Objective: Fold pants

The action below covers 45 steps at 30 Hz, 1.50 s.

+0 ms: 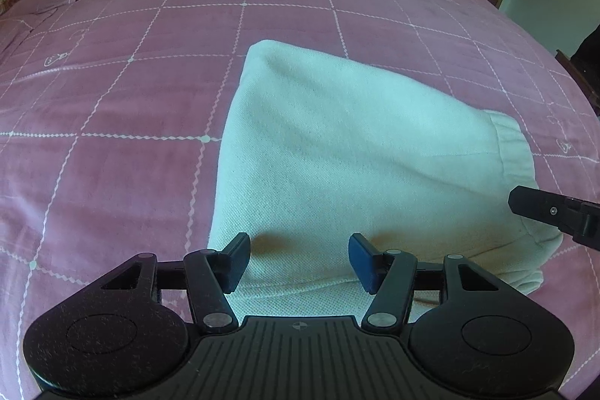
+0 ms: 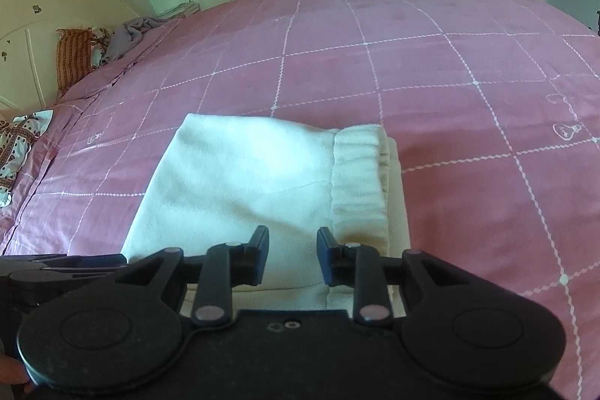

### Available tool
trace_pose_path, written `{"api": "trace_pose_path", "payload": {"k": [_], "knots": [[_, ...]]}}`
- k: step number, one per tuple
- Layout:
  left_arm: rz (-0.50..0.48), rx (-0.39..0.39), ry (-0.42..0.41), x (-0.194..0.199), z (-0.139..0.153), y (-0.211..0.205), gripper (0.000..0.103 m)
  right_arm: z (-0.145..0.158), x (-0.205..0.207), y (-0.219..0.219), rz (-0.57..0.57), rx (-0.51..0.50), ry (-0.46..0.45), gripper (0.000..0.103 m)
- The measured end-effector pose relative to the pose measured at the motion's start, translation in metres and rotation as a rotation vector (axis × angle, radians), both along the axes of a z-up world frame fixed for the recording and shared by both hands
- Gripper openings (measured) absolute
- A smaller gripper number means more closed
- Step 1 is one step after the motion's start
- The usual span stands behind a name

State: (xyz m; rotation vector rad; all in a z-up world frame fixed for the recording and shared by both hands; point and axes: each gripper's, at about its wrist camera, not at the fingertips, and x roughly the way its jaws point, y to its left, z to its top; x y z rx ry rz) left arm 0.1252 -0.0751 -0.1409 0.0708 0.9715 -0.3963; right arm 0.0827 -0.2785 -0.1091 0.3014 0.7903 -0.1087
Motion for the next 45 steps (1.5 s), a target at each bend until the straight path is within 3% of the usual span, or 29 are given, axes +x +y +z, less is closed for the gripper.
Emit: {"api": "trace_pose_path", "payload": {"k": [2, 14, 19, 24, 40, 45], "knots": [[-0.003, -0.001, -0.008, 0.006, 0.004, -0.001, 0.058, 0.0, 0.002, 0.002, 0.0, -0.01, -0.005, 0.039], [-0.063, 0.051, -0.039, 0.047, -0.006, -0.037, 0.058, -0.004, 0.046, -0.006, -0.004, -0.096, -0.023, 0.037], [-0.076, 0.073, -0.023, 0.064, -0.019, -0.053, 0.059, -0.024, 0.068, -0.017, -0.021, -0.153, 0.029, 0.033], [-0.087, 0.073, -0.017, 0.068, -0.023, -0.063, 0.071, -0.037, 0.072, -0.025, -0.027, -0.136, 0.05, 0.035], [-0.08, 0.09, -0.031, 0.017, -0.008, -0.044, 0.072, -0.013, 0.014, -0.018, -0.053, -0.084, 0.008, 0.039], [-0.069, 0.092, -0.022, 0.0, -0.007, -0.035, 0.072, -0.013, -0.005, -0.013, -0.065, -0.1, 0.019, 0.046]]}}
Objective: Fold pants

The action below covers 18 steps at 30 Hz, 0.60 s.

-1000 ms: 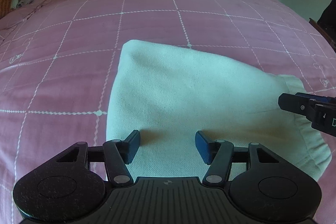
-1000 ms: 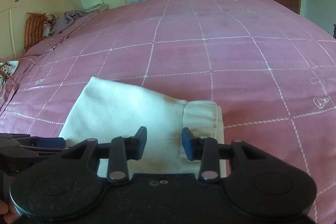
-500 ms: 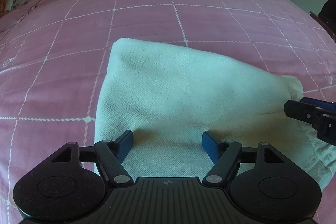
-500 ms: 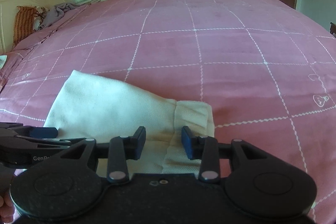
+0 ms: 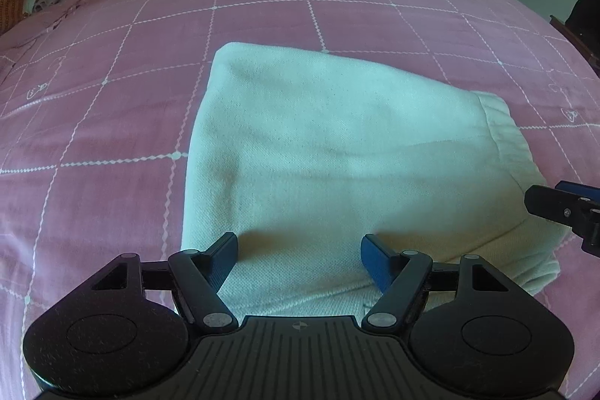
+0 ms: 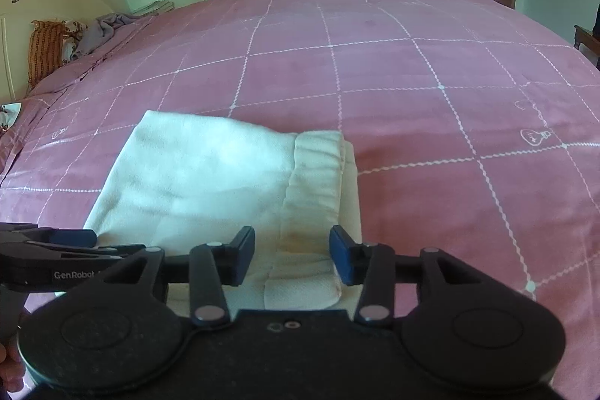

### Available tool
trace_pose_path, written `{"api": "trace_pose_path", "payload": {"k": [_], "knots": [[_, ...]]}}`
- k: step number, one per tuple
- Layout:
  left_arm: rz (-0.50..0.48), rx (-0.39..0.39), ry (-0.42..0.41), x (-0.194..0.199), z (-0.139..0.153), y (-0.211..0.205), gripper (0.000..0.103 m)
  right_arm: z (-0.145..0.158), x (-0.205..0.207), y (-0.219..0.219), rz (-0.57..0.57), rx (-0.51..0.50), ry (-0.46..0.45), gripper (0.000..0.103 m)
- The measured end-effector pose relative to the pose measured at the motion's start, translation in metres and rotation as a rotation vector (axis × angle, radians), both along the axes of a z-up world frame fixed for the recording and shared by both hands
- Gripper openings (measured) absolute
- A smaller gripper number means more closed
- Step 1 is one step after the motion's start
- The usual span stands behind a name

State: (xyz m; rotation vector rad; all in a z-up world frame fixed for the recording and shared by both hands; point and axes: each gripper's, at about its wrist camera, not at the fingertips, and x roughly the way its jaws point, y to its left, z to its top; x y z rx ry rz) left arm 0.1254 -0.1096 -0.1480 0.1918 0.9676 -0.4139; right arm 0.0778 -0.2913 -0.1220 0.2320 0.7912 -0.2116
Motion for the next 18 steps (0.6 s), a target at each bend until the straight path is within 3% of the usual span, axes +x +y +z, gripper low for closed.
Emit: {"api": "trace_pose_path", "payload": {"k": [15, 18], "knots": [[0.054, -0.017, -0.013, -0.007, 0.006, 0.028, 0.072, 0.003, -0.021, 0.005, -0.003, 0.021, 0.008, 0.057], [0.068, -0.011, -0.006, -0.001, 0.001, 0.033, 0.072, -0.001, -0.018, 0.003, -0.007, 0.036, 0.017, 0.065]]}}
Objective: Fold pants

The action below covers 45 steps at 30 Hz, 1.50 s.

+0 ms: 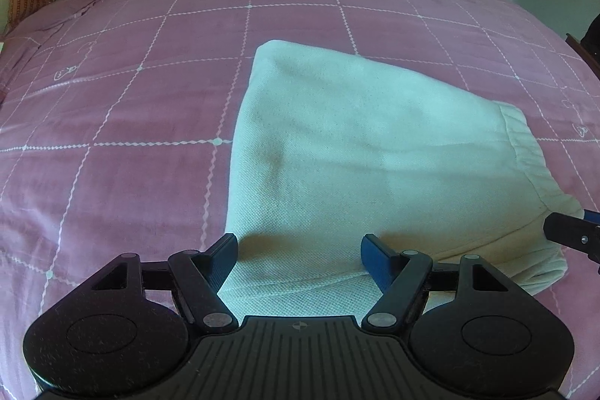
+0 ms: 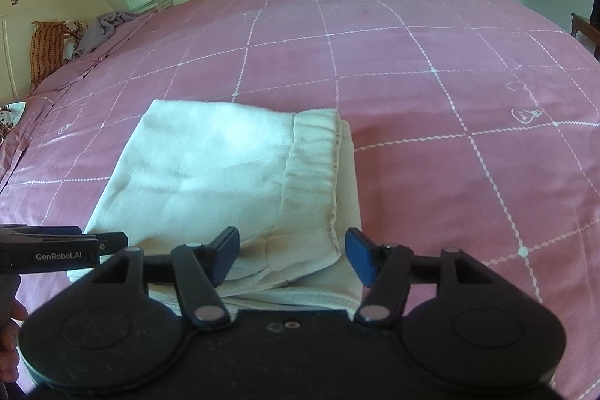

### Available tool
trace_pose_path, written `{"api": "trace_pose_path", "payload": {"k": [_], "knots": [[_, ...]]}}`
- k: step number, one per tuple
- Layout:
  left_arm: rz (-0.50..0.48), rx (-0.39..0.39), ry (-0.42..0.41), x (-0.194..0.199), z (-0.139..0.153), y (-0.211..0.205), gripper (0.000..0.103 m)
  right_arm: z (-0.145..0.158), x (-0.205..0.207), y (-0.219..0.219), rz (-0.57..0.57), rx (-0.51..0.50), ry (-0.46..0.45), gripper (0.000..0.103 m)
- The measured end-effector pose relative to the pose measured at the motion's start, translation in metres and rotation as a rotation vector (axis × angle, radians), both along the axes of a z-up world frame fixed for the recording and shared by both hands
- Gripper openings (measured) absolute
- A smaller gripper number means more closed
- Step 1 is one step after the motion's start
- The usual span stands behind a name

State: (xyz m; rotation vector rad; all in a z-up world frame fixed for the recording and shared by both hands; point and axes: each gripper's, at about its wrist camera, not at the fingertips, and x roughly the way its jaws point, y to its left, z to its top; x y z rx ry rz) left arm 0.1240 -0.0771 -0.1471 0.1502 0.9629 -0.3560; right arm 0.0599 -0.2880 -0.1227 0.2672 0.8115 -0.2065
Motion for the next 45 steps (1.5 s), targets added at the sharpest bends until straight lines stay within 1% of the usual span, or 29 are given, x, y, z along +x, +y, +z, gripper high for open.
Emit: {"api": "trace_pose_path", "payload": {"k": [3, 9, 11, 17, 19, 21, 23, 26, 28, 29, 30, 31, 32, 34, 35, 36, 37, 38, 39, 40, 41, 44, 45], "knots": [[0.013, 0.003, 0.014, 0.009, -0.007, 0.002, 0.072, -0.004, 0.004, 0.0, 0.003, 0.004, 0.009, 0.066], [0.008, -0.016, 0.035, 0.025, -0.018, 0.004, 0.072, -0.016, 0.017, -0.009, -0.012, 0.017, 0.04, 0.073], [0.004, -0.033, 0.041, 0.029, -0.02, 0.004, 0.072, -0.021, 0.02, -0.014, -0.022, 0.037, 0.05, 0.08], [-0.004, -0.123, 0.079, 0.039, -0.028, 0.015, 0.072, -0.033, 0.026, -0.028, -0.05, 0.131, 0.065, 0.087], [-0.019, -0.149, 0.092, 0.044, -0.032, 0.021, 0.073, -0.036, 0.027, -0.035, -0.057, 0.174, 0.069, 0.088], [-0.026, -0.182, 0.124, 0.049, -0.037, 0.029, 0.077, -0.04, 0.028, -0.042, -0.054, 0.221, 0.075, 0.088], [-0.016, -0.207, 0.154, 0.054, -0.041, 0.034, 0.085, -0.045, 0.03, -0.048, -0.049, 0.268, 0.088, 0.091], [-0.045, -0.219, 0.161, 0.056, -0.047, 0.034, 0.086, -0.052, 0.033, -0.057, -0.034, 0.333, 0.098, 0.094], [-0.057, -0.25, 0.177, 0.06, -0.051, 0.035, 0.086, -0.054, 0.036, -0.059, -0.009, 0.349, 0.103, 0.094], [-0.06, -0.268, 0.19, 0.062, -0.051, 0.036, 0.084, -0.055, 0.038, -0.059, 0.006, 0.354, 0.107, 0.09], [-0.066, -0.292, 0.204, 0.062, -0.051, 0.037, 0.078, -0.056, 0.039, -0.06, 0.018, 0.367, 0.107, 0.084], [-0.056, -0.31, 0.214, 0.062, -0.05, 0.039, 0.072, -0.057, 0.04, -0.062, 0.021, 0.408, 0.103, 0.074], [-0.046, -0.337, 0.223, 0.062, -0.049, 0.041, 0.062, -0.057, 0.04, -0.064, 0.019, 0.441, 0.101, 0.069], [-0.02, -0.394, 0.235, 0.063, -0.05, 0.052, 0.054, -0.056, 0.039, -0.067, 0.032, 0.481, 0.093, 0.062], [-0.014, -0.414, 0.248, 0.065, -0.053, 0.056, 0.054, -0.056, 0.038, -0.07, 0.035, 0.5, 0.087, 0.062], [-0.011, -0.418, 0.259, 0.067, -0.057, 0.056, 0.054, -0.058, 0.038, -0.072, 0.038, 0.507, 0.086, 0.062], [-0.014, -0.412, 0.26, 0.069, -0.06, 0.053, 0.054, -0.06, 0.04, -0.072, 0.044, 0.503, 0.089, 0.065], [-0.02, -0.403, 0.253, 0.071, -0.06, 0.05, 0.054, -0.063, 0.042, -0.072, 0.049, 0.507, 0.091, 0.071], [-0.025, -0.396, 0.247, 0.071, -0.061, 0.046, 0.055, -0.065, 0.045, -0.072, 0.049, 0.52, 0.086, 0.073], [-0.021, -0.401, 0.247, 0.072, -0.062, 0.044, 0.056, -0.067, 0.047, -0.072, 0.049, 0.527, 0.079, 0.078], [-0.005, -0.408, 0.252, 0.073, -0.062, 0.044, 0.056, -0.068, 0.051, -0.071, 0.055, 0.523, 0.071, 0.081], [0.006, -0.396, 0.246, 0.063, -0.055, 0.039, 0.055, -0.068, 0.058, -0.062, 0.074, 0.475, 0.065, 0.08], [0.007, -0.393, 0.242, 0.06, -0.051, 0.039, 0.054, -0.067, 0.058, -0.059, 0.077, 0.459, 0.074, 0.077]]}}
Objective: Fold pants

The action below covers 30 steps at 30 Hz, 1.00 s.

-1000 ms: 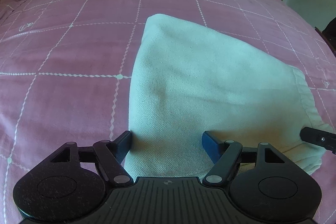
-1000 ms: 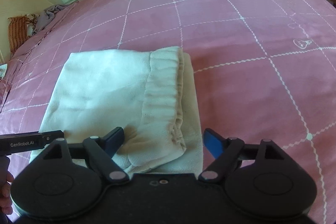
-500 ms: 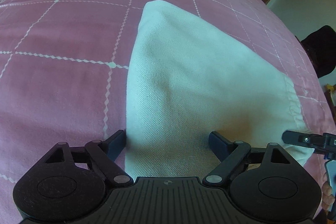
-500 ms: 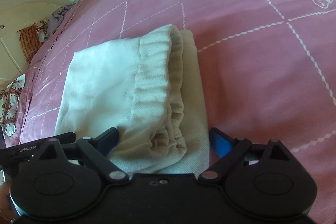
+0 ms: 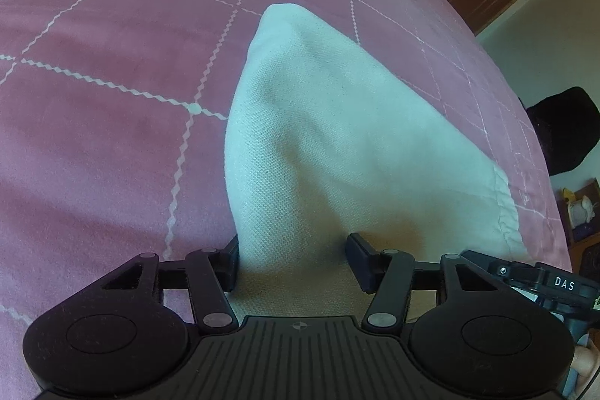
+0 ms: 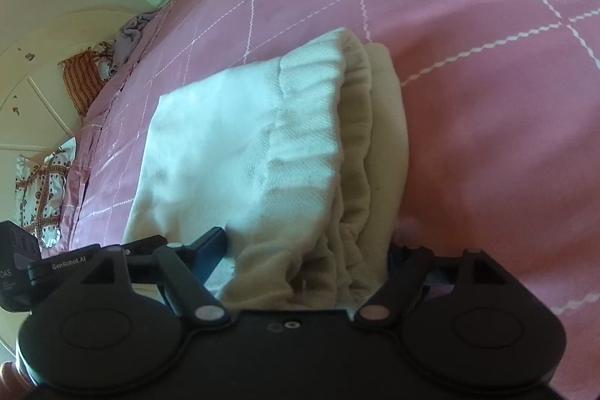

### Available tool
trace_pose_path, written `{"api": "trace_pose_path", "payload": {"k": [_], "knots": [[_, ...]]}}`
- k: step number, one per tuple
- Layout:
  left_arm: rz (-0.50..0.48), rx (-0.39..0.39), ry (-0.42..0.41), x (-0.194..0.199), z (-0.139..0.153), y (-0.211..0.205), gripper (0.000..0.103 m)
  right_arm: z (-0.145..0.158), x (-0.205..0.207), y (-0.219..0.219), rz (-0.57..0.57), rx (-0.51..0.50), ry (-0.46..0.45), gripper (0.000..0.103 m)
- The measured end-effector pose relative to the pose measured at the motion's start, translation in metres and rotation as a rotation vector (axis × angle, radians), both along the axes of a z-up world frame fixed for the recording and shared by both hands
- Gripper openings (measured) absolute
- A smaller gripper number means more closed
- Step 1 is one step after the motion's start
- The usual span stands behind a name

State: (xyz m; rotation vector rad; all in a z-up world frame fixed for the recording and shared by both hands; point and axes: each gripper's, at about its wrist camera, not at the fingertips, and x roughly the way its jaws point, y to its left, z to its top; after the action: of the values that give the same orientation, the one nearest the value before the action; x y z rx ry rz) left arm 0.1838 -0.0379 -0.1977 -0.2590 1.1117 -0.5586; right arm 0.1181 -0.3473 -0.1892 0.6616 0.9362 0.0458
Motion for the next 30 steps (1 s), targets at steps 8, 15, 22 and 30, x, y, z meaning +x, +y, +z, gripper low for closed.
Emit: {"api": "trace_pose_path", "payload": {"k": [8, 15, 22, 30], "knots": [[0.026, -0.043, 0.031, 0.003, -0.007, 0.008, 0.046, 0.003, -0.01, -0.002, -0.022, -0.003, 0.014, 0.052], [-0.084, -0.043, -0.012, -0.005, -0.008, -0.014, 0.093, -0.001, -0.01, -0.013, -0.003, 0.057, 0.039, 0.055], [0.034, -0.022, -0.018, -0.005, -0.006, -0.003, 0.059, 0.006, -0.01, -0.006, 0.023, 0.018, 0.037, 0.055], [0.056, -0.014, -0.093, -0.022, 0.018, 0.003, 0.031, 0.015, -0.024, 0.018, -0.063, -0.074, -0.046, 0.047]]}}
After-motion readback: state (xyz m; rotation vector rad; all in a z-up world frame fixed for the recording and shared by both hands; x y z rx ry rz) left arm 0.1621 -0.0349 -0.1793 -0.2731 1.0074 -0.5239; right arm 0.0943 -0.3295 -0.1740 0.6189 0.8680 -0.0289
